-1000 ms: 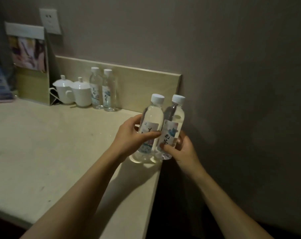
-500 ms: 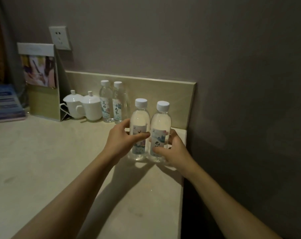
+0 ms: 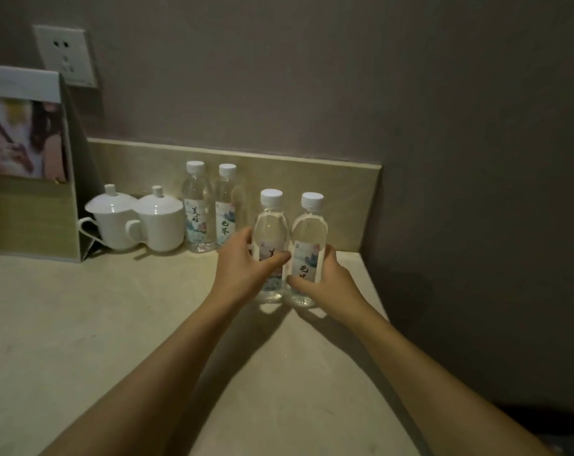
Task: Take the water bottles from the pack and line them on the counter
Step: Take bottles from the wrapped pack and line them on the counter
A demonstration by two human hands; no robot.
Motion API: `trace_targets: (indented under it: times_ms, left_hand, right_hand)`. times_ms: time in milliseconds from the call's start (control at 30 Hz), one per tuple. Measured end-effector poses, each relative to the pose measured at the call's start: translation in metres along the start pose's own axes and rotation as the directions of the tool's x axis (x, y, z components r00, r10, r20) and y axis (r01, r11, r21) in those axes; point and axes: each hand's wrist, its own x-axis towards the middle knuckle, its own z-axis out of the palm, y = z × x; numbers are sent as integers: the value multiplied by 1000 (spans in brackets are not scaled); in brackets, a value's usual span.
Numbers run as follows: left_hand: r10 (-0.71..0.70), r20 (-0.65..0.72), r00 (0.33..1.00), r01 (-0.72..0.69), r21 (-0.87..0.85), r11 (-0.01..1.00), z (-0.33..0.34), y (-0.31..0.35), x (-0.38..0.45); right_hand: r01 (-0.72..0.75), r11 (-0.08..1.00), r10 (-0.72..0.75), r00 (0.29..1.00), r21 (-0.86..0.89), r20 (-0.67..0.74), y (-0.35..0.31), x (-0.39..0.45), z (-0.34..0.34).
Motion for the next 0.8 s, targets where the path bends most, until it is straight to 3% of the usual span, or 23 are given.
trace_targets:
  times_ms: [67, 133, 233, 333, 500, 800]
  left_hand:
    - [14, 13, 1000, -14, 40, 999, 0, 0, -1]
    - [-11, 49, 999, 7, 98, 995, -1, -2, -3]
    - [-109, 110, 988, 81, 232, 969, -5, -10, -7]
    - [-108, 112, 988, 65, 331, 941, -8, -15, -12]
    - [-51, 94, 994, 16, 346, 938, -6, -14, -13]
    - [-92, -28, 995, 96, 304, 948, 9, -21, -3]
  right_hand:
    - [-45, 979, 29, 996, -197, -81, -5, -6, 3]
    - [-81, 959, 43, 989, -272, -144, -7, -13, 4]
    - [-87, 966, 42, 982, -244, -183, -8, -18, 8]
    - [-77, 972, 30, 978, -222, -207, -8, -20, 12]
    - [-78, 974, 29, 974, -211, -224, -5, -19, 16]
    - [-128, 975, 76, 959, -180, -271, -6, -2, 31]
